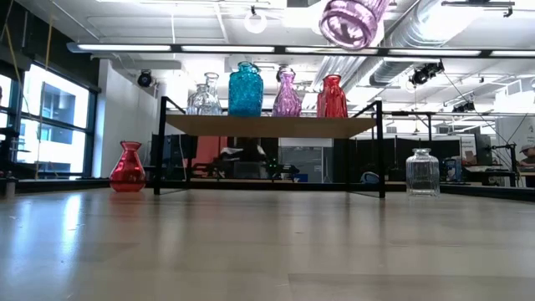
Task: Sort vases onto shelf
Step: Put the purple flower vase on the shelf aligned with the other purple flower vases
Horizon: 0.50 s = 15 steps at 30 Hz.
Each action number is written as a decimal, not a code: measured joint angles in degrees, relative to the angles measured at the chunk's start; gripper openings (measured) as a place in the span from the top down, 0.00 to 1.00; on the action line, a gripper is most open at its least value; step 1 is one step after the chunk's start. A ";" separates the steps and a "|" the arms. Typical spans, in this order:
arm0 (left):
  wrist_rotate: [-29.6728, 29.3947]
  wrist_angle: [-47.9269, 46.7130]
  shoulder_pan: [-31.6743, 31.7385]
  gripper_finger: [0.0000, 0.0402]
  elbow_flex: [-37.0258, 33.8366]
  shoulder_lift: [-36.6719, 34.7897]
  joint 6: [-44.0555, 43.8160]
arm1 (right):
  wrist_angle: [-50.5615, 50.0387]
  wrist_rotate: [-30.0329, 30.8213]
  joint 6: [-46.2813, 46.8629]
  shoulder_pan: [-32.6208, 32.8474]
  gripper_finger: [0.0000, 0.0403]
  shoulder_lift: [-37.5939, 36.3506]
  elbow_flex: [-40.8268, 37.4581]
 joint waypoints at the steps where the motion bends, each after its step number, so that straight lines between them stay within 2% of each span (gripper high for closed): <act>1: 0.16 0.11 0.13 0.69 -0.04 0.10 0.00 | 0.04 -0.56 -0.67 -0.17 0.99 0.43 -0.02; 10: 0.28 6.51 0.10 0.69 -0.07 1.75 2.97 | 0.21 -1.38 -4.82 -0.41 0.99 2.64 -0.01; 15: 0.65 6.82 0.68 0.69 -0.07 2.05 1.52 | 0.43 -1.36 -5.26 -0.67 0.99 2.66 0.00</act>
